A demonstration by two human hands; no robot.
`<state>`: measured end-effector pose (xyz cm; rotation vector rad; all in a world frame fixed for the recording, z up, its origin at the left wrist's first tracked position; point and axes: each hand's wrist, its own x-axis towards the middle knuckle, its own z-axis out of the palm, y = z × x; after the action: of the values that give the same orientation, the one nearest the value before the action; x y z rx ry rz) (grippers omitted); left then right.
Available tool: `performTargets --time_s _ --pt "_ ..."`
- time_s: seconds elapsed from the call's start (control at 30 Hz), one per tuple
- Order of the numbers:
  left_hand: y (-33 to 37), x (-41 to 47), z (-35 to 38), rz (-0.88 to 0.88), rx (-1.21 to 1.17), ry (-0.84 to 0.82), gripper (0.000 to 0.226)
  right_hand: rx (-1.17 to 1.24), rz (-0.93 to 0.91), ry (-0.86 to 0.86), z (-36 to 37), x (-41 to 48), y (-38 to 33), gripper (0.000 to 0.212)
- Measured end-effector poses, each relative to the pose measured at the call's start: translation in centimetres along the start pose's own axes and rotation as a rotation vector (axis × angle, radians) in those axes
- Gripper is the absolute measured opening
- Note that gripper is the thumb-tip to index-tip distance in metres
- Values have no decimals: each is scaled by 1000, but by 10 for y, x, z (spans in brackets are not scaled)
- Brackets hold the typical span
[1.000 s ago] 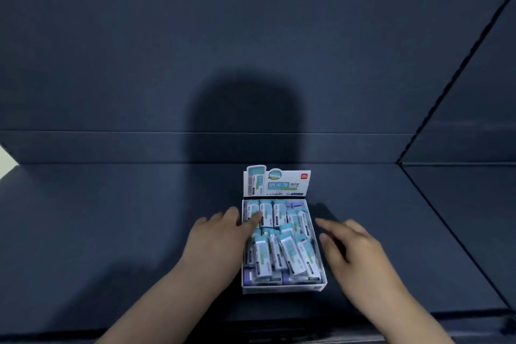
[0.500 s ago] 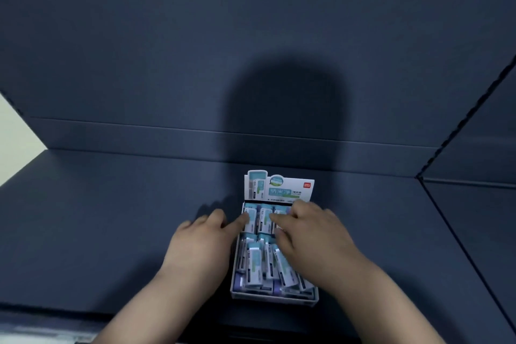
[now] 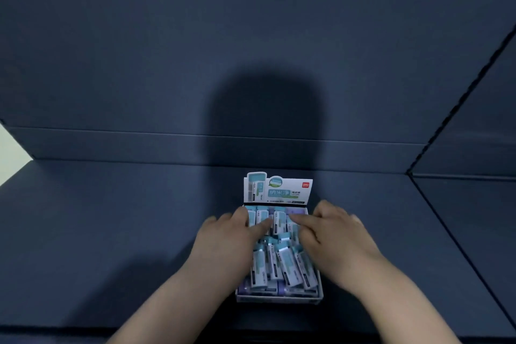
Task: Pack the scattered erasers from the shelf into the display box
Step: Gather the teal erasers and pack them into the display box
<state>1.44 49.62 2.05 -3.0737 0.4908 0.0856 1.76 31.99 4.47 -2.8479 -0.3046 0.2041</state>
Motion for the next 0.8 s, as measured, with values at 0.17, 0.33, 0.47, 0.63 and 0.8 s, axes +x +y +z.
performTargets --time_s 0.17,0.33,0.47,0.63,0.8 --pt "1 -1 2 -18 37 -47 66 -25 29 -2 2 -6 -1 44" --pt "3 -4 -4 -42 24 -15 71 -142 -9 -38 11 9 -13 43" --pt "7 -5 -7 -14 14 3 73 -156 -29 -36 13 11 -16 43" --pt "14 6 -5 -2 -23 -15 65 -59 40 50 3 0 -1 42" --pt "12 7 -3 -14 -43 -10 66 -5 52 73 0 -13 9 42"
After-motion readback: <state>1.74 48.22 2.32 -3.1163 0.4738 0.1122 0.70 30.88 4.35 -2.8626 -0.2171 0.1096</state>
